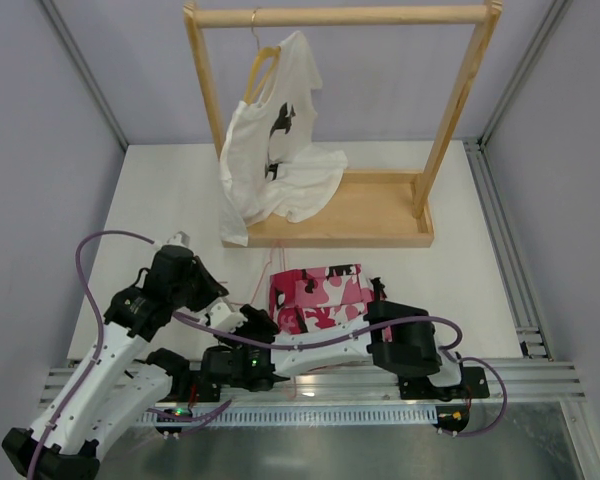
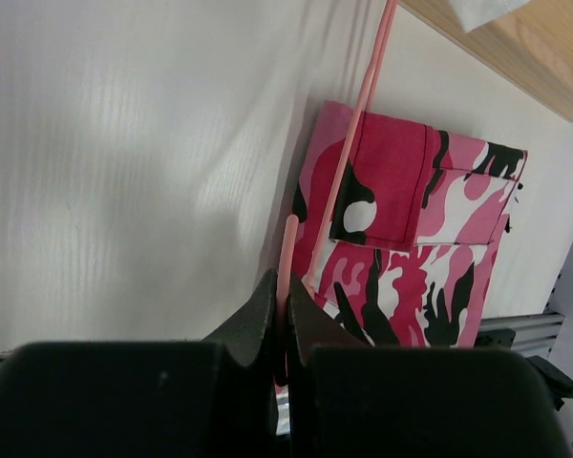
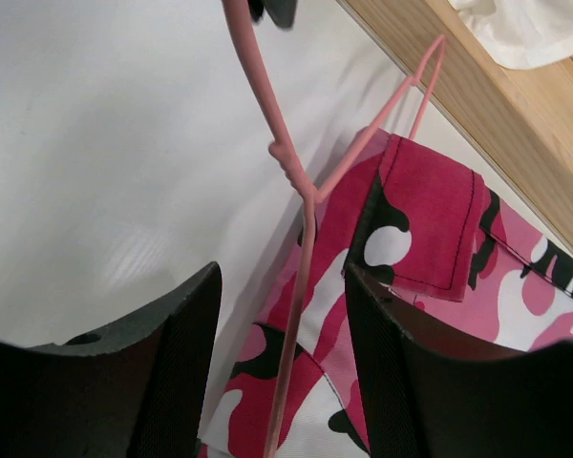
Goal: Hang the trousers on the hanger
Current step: Pass the hanger from the left arm to the right, then hang the hanger with trousers onto the clothesline
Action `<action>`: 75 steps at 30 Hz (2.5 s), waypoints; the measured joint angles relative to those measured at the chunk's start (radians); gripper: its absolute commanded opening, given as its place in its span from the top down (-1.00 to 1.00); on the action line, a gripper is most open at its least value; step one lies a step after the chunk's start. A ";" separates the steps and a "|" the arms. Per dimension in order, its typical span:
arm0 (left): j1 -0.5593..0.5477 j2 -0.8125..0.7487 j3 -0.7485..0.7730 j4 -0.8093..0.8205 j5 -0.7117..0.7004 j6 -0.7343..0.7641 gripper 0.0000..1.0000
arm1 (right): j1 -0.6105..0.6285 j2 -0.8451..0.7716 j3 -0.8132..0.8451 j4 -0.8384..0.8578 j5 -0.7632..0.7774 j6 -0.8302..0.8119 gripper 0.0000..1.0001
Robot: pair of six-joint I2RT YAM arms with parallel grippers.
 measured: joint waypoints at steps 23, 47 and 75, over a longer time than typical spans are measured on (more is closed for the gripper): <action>0.016 -0.048 -0.014 0.080 0.048 -0.103 0.75 | -0.018 0.061 0.048 -0.039 0.143 -0.023 0.92; 0.006 0.051 0.516 -0.129 -0.187 0.044 -0.31 | -0.045 -0.404 -0.357 0.164 -0.055 0.087 0.93; -0.084 0.076 -0.462 0.535 0.198 -0.161 -0.42 | -0.045 -0.500 -0.495 0.199 -0.065 0.289 0.93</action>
